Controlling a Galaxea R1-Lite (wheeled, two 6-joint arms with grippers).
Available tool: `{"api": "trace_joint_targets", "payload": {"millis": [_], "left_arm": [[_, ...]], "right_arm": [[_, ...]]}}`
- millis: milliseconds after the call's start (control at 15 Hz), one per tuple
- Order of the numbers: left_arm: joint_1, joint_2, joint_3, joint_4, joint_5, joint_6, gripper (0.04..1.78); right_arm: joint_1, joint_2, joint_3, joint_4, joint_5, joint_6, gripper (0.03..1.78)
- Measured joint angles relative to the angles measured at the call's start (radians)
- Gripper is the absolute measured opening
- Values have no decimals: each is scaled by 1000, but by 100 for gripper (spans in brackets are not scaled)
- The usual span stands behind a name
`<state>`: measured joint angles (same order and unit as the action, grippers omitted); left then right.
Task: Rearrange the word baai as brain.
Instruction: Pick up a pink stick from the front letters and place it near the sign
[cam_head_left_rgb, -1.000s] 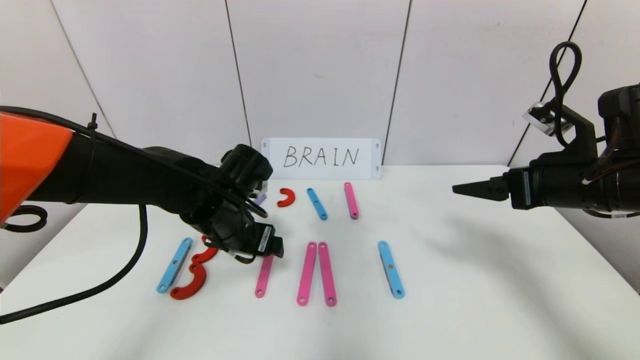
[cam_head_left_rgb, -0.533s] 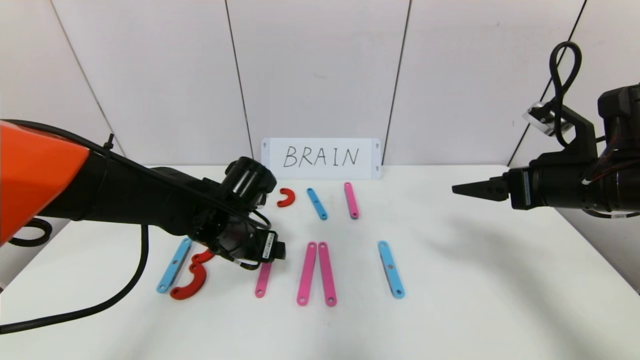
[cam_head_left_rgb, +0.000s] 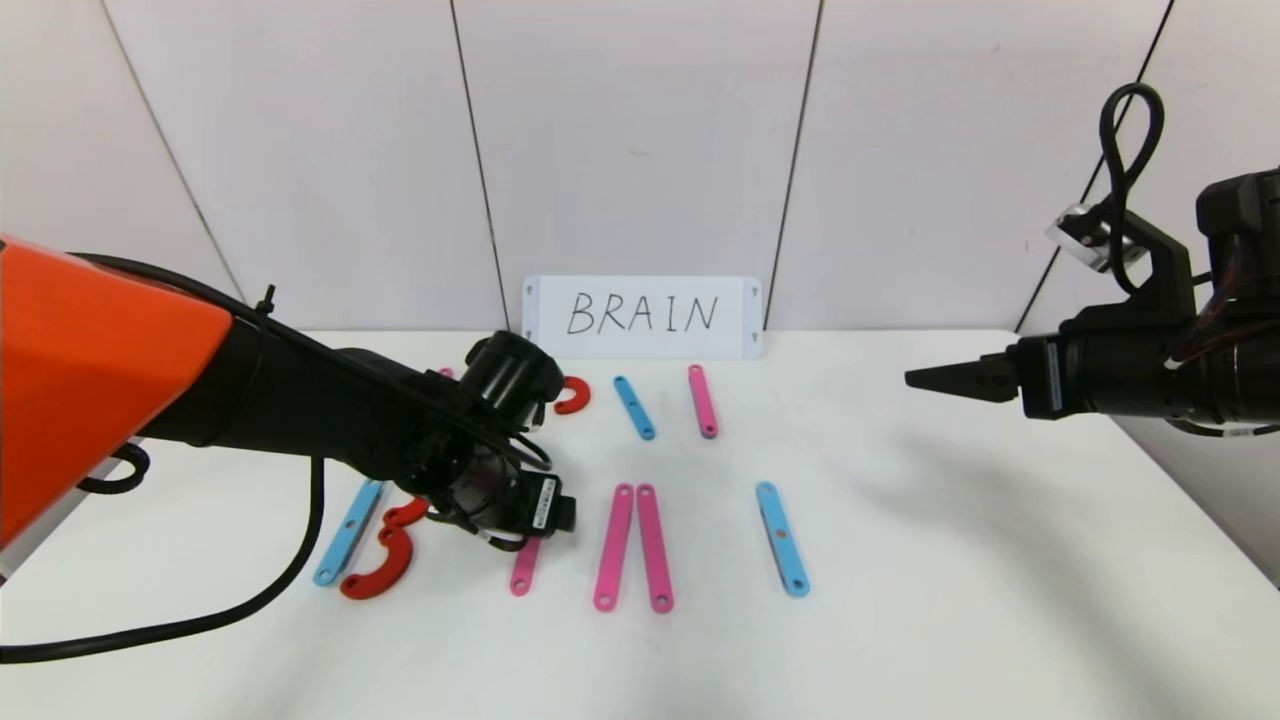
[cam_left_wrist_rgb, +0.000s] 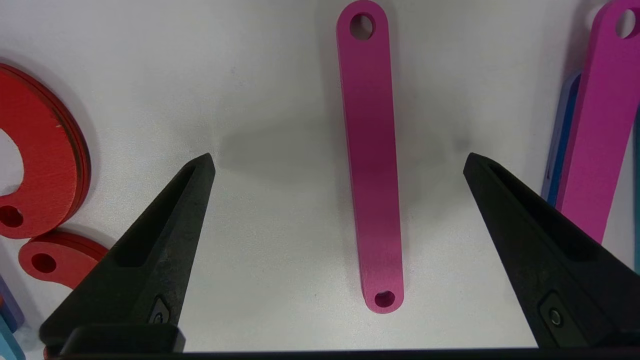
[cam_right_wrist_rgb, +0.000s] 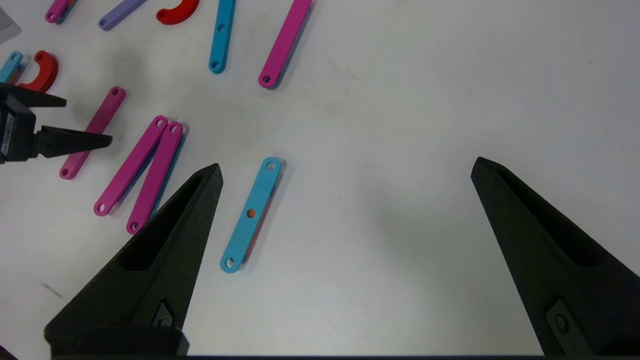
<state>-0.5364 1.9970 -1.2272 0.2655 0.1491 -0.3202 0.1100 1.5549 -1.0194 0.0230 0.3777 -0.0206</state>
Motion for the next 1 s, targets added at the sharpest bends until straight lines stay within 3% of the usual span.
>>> {"api": "trace_joint_targets", "payload": {"millis": [467, 600, 800, 1000], "left_arm": [[-8, 14, 1, -1, 0, 0, 174], [-9, 14, 3, -1, 2, 0, 166], [-11, 13, 4, 0, 2, 2, 133], [-13, 13, 4, 0, 1, 2, 80]], "right_arm": [[0, 0, 1, 0, 0, 0, 174], [0, 0, 1, 0, 0, 0, 174], [1, 0, 1, 0, 0, 0, 174], [2, 0, 3, 0, 1, 0, 174]]}}
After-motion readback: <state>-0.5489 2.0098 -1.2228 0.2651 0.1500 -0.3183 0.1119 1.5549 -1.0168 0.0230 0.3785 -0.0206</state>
